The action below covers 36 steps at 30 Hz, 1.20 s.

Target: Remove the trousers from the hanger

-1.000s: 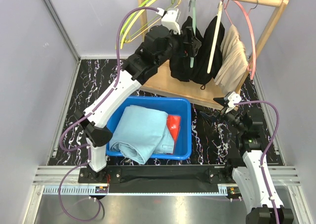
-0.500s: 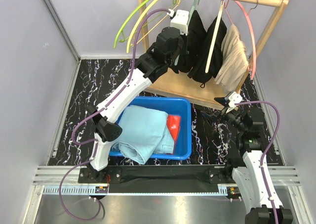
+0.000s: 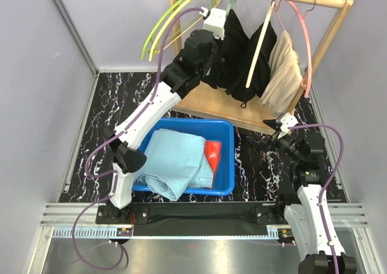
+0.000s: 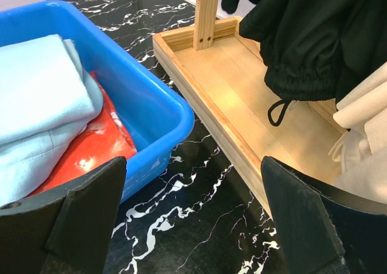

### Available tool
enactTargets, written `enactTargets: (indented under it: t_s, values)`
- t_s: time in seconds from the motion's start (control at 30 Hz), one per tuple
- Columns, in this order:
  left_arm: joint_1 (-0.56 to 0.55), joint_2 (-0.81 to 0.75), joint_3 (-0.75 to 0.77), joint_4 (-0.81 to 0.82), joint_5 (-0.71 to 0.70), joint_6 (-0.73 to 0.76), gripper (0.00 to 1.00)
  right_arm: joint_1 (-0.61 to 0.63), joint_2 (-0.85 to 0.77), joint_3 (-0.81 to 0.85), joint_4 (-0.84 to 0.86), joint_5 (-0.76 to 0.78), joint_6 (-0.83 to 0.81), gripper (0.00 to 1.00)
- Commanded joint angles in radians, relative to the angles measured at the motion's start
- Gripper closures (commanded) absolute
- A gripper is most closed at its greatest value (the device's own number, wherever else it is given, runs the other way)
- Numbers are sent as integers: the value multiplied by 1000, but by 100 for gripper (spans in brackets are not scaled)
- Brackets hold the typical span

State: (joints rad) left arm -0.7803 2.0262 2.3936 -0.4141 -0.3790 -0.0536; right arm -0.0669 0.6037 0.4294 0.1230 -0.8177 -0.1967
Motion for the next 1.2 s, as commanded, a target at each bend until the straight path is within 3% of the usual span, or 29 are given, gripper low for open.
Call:
enactTargets:
  t_s: [0.0,0.37,0.77,0.97,1.17]
  values:
    - [26,-145,24,238,28,-6,100,-13,-10,25,3,-44,-32,0]
    - [67,-234,-17,245,156,-95,100,-19,2,25,-9,-63,-41,0]
    - [81,-406,-239,202,253,-112,100,-13,4,84,-52,-169,-56,0]
    - [81,-481,-327,175,295,-138,100,36,68,210,-285,-204,-311,0]
    - [81,-581,-460,193,308,-157,100,240,155,336,-416,-68,-533,0]
